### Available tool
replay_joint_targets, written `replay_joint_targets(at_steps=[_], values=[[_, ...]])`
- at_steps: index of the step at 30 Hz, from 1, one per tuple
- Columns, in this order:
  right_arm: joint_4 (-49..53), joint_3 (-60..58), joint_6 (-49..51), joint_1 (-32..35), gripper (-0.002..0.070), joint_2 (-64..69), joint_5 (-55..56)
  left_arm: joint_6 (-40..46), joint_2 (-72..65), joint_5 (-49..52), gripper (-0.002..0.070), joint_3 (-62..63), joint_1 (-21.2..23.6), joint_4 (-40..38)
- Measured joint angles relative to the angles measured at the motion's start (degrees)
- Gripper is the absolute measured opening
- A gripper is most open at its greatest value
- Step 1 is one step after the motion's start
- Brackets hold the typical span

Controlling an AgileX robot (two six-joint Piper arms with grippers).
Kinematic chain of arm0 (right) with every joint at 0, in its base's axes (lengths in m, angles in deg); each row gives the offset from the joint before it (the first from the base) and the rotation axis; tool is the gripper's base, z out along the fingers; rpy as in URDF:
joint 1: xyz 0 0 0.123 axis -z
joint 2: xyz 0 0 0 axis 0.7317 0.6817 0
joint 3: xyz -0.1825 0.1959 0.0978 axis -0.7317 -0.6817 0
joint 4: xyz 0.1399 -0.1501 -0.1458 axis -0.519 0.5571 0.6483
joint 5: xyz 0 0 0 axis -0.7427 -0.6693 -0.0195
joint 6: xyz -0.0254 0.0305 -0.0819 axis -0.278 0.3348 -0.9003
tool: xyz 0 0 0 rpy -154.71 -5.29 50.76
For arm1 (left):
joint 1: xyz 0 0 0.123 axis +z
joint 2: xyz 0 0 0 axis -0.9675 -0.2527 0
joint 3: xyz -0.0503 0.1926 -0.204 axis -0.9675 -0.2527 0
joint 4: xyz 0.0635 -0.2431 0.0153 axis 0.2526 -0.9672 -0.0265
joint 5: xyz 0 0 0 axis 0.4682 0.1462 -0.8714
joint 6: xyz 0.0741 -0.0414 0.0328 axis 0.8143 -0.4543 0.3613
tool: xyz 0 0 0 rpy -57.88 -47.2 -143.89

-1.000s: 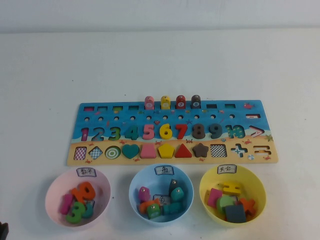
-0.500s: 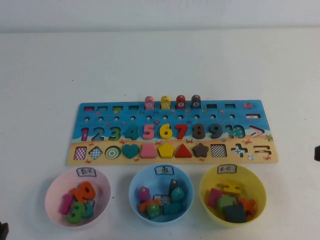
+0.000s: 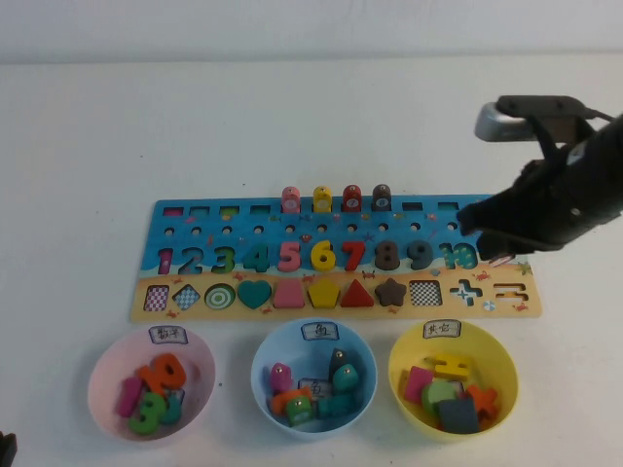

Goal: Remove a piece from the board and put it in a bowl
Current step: Pick up the "number 9"

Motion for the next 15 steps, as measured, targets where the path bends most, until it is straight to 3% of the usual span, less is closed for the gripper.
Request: replay_joint_targets(at_steps=[9,15], values=[[1.8,18.2,3.1,-2.7,-0.0001,14.9,-10.9,0.0,0.0,0.0,-0.0001,0.0,0.0,0.0],[4.5,27.5,6.3,-3.3,0.0131,22.8,-17.7,0.0,0.0,0.0,-0.0001,0.0,0.0,0.0]])
